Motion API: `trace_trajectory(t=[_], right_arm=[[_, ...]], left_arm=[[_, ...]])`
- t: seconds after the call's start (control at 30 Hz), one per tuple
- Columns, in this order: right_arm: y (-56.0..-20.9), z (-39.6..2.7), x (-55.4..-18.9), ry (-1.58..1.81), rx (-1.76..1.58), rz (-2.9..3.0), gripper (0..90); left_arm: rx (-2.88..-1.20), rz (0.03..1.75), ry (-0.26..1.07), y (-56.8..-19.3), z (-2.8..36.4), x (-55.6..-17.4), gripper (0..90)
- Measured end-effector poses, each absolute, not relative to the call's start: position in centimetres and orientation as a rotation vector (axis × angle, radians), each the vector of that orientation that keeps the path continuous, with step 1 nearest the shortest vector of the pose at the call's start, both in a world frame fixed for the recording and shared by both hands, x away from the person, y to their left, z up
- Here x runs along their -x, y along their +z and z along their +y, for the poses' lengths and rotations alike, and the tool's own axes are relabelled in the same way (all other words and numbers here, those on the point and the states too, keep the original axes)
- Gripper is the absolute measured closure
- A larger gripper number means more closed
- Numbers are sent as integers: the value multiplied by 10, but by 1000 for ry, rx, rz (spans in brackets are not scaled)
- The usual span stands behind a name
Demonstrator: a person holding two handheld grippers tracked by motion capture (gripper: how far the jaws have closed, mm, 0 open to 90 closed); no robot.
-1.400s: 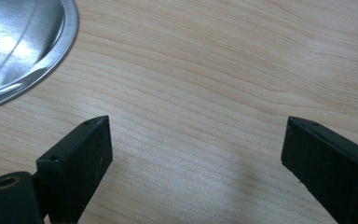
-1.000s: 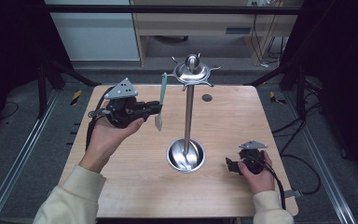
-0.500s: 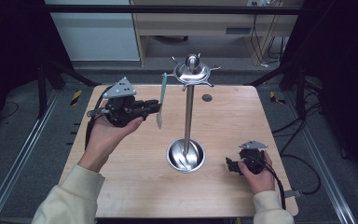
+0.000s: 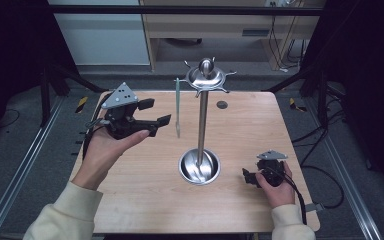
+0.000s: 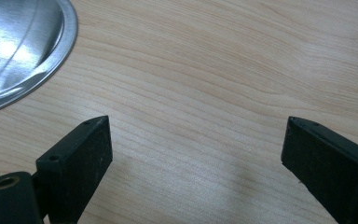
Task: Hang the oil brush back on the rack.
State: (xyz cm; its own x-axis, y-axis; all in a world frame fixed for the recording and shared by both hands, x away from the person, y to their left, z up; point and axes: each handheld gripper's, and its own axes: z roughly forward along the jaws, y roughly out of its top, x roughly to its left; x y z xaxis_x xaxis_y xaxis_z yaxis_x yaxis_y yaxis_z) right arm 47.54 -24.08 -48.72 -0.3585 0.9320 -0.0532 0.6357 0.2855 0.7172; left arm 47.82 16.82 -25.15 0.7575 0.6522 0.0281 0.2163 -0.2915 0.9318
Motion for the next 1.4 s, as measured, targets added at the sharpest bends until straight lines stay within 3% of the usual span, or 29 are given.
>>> trace_trajectory(t=[0.13, 0.3, 0.77, 0.8, 1.4], right_arm=[[-487, -240, -475, 841, -1407, 2092, 93], [-487, -240, -474, 841, -1408, 2089, 93], [-486, -240, -474, 839, -1398, 2088, 93], [-486, -240, -473, 843, -1400, 2085, 93], [-486, -240, -473, 837, -1404, 2085, 93]], left_arm=[[-1839, 677, 490, -249, 168, -474, 119], [-1828, 680, 482, -246, 166, -467, 77], [-1851, 612, 540, -257, 178, -449, 45], [-1858, 670, 495, -260, 179, -444, 45], [-1959, 765, 556, -311, 208, -447, 49]])
